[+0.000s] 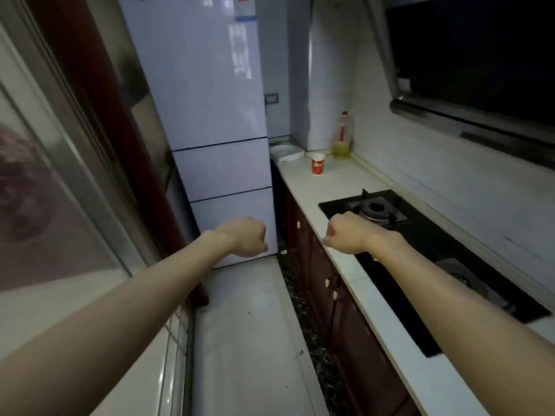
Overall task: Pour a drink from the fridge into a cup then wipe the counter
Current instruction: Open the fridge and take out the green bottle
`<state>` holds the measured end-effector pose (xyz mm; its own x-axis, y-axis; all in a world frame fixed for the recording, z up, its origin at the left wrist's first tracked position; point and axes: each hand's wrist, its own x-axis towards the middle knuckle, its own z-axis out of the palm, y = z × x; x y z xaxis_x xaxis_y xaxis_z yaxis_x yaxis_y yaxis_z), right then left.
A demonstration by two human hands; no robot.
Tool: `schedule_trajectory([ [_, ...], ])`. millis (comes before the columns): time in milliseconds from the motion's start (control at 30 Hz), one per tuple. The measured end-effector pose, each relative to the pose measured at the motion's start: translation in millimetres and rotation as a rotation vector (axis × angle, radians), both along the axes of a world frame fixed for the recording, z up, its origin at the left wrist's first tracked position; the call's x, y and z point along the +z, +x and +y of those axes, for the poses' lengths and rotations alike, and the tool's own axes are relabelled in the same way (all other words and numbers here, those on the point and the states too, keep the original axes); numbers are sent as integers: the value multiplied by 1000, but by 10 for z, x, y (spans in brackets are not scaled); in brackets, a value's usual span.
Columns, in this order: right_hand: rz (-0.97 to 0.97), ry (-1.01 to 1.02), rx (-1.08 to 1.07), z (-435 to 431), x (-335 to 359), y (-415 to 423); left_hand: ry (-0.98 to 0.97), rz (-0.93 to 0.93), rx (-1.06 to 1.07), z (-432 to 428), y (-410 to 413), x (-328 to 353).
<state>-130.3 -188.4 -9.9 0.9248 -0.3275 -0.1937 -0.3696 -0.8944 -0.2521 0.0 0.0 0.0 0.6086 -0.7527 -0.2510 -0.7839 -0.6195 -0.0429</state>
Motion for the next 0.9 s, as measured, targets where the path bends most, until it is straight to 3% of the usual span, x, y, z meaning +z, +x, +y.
schedule_trajectory([
  [433, 83, 47, 297, -36, -389, 1424, 47, 59, 260, 228, 822, -117],
  [900, 73, 5, 288, 134, -398, 3514, -89, 143, 282, 370, 2869, -319],
])
